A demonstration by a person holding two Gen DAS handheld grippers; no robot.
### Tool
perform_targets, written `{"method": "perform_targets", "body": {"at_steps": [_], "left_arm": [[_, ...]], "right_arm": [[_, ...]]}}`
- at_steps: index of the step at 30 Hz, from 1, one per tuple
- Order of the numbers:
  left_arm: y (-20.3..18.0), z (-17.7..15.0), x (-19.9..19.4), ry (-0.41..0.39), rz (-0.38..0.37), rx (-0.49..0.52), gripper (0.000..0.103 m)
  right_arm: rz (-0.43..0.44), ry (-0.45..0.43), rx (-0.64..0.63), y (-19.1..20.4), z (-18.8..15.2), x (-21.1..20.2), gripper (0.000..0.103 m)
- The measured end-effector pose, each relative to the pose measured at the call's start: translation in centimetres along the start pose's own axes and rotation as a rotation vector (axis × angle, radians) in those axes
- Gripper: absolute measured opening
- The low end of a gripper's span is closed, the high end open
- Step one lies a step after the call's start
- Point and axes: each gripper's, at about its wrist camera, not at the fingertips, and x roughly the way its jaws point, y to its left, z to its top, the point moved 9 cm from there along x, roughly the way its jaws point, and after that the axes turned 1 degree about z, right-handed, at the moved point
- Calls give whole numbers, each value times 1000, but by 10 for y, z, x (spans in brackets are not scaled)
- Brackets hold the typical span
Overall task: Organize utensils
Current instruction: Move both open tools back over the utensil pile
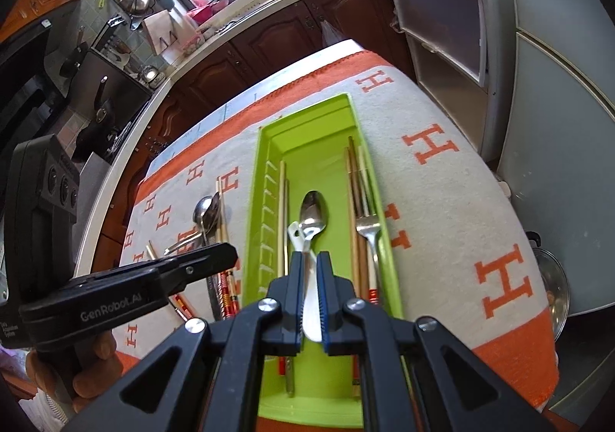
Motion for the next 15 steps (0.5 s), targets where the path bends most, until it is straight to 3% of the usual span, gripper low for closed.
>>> {"method": "perform_targets", "body": {"at_steps": [7, 15], "left_arm": [[52, -25, -41, -42, 66, -66, 4], [139, -53, -100, -125, 160, -207, 5]], "right_arm": [[39, 44, -77, 38, -15, 10, 7], [88, 124, -174, 87, -33, 32, 7]]}}
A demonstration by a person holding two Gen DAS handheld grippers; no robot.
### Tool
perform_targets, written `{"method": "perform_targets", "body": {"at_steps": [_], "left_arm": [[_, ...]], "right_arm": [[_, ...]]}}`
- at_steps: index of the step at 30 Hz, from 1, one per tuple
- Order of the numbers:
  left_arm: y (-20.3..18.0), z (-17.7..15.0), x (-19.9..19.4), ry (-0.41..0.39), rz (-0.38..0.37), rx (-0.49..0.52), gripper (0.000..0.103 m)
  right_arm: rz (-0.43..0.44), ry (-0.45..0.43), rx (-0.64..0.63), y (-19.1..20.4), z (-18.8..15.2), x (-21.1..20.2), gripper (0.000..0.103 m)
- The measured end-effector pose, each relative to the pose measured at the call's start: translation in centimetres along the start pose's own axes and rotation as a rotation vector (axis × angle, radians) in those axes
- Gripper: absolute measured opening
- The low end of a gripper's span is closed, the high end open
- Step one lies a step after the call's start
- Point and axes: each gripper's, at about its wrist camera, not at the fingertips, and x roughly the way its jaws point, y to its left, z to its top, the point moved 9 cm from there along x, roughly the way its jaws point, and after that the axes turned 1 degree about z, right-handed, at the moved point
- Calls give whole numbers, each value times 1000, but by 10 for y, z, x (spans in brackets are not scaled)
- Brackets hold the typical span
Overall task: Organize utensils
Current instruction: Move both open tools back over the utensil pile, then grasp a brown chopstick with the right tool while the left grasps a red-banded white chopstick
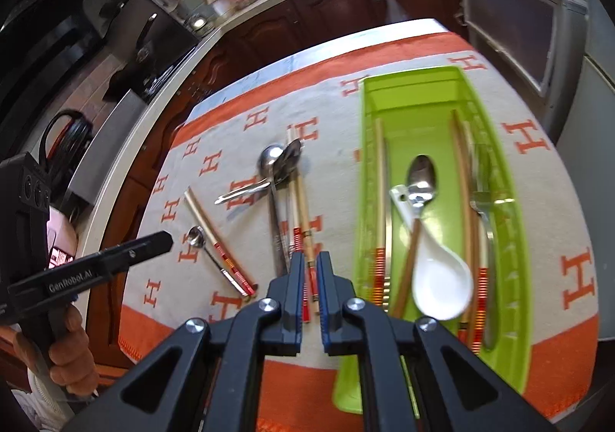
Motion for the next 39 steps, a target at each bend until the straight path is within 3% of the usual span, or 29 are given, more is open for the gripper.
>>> {"method": "perform_targets", "body": {"at_steps": [9, 15, 27, 39], "left_arm": [[70, -6, -10, -30, 41, -132, 5], [90, -18, 3, -6, 20, -180, 5], [117, -26, 26, 29, -9, -235, 5], [129, -2, 37, 11, -30, -289, 5]], "right_arm": [[89, 108, -190, 69, 0, 45, 7], [76, 181, -344, 101, -4, 89, 7], [2, 271, -433, 105, -6, 140, 8], [-41, 254, -532, 116, -3, 151, 11]]}}
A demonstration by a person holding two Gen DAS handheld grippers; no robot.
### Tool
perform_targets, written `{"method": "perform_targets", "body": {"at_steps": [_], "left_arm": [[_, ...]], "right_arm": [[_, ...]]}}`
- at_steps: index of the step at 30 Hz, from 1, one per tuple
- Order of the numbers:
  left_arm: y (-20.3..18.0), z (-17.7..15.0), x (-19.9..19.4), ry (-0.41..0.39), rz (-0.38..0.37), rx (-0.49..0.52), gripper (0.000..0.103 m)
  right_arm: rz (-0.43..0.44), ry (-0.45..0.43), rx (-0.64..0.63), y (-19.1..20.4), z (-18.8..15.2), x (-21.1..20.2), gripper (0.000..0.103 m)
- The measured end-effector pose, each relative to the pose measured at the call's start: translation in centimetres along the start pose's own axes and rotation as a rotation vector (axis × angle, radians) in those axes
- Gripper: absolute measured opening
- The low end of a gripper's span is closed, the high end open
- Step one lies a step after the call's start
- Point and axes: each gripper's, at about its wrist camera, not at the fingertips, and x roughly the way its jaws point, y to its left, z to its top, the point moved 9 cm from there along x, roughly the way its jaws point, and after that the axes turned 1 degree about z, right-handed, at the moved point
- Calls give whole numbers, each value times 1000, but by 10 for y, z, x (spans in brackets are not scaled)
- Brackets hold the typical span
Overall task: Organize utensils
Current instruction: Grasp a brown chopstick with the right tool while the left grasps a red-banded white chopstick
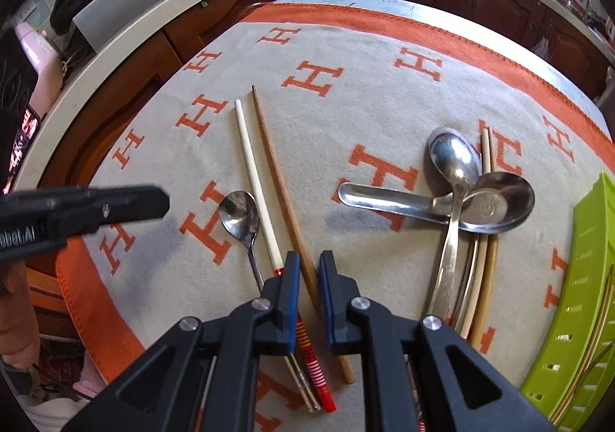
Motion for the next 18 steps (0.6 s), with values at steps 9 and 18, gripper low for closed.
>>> {"method": "perform_targets", "body": {"at_steps": [9, 18], "left_arm": [[-14, 26, 30, 44, -31, -57, 5], [-25, 25, 70, 132, -11, -84, 6]], "right_arm": [[-22, -11, 54, -7, -7, -4, 9], [42, 9, 254, -18, -42, -20, 7]]}}
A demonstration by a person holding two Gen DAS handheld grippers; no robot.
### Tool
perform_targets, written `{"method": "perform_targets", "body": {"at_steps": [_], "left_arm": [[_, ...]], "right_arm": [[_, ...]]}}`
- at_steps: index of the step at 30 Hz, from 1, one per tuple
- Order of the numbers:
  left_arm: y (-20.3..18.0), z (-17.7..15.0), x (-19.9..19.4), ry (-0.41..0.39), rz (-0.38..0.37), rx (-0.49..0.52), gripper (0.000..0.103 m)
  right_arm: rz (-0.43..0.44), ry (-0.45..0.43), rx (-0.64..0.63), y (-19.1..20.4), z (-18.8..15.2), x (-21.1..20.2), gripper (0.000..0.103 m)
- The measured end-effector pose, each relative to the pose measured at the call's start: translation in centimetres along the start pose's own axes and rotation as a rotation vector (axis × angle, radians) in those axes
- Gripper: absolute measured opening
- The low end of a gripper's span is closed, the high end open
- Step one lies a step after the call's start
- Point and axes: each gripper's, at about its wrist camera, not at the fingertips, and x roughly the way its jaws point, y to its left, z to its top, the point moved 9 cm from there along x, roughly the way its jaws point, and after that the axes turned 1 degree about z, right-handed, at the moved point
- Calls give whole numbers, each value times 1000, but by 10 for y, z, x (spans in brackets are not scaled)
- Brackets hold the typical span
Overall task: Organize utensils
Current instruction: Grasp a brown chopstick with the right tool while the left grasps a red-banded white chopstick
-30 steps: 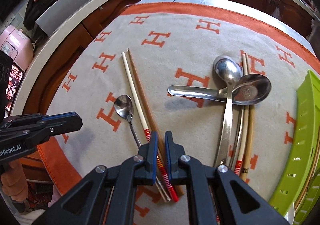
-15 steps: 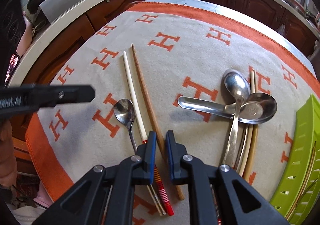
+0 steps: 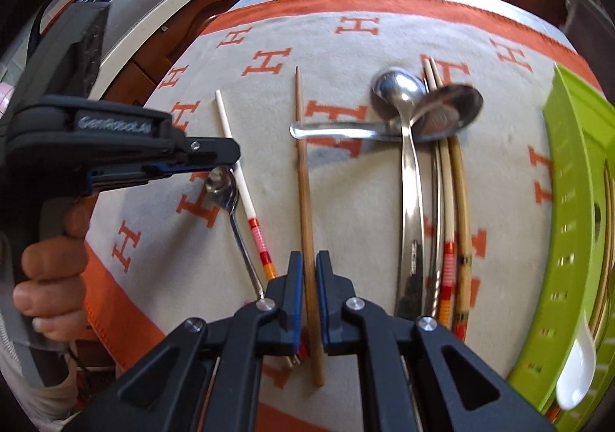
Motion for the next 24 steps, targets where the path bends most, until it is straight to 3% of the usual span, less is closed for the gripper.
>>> {"method": "perform_targets", "body": {"at_steps": [2, 10, 24], "left_arm": [[-4, 0, 1, -5, 5, 9, 13], [-30, 2, 9, -18, 108, 119, 25], [-48, -15, 15, -144, 377, 248, 25]], "right_arm": [[14, 5, 17, 1, -7, -2, 7], [40, 6, 66, -1, -23, -10, 6], [-65, -32, 15, -20, -22, -19, 6]]}}
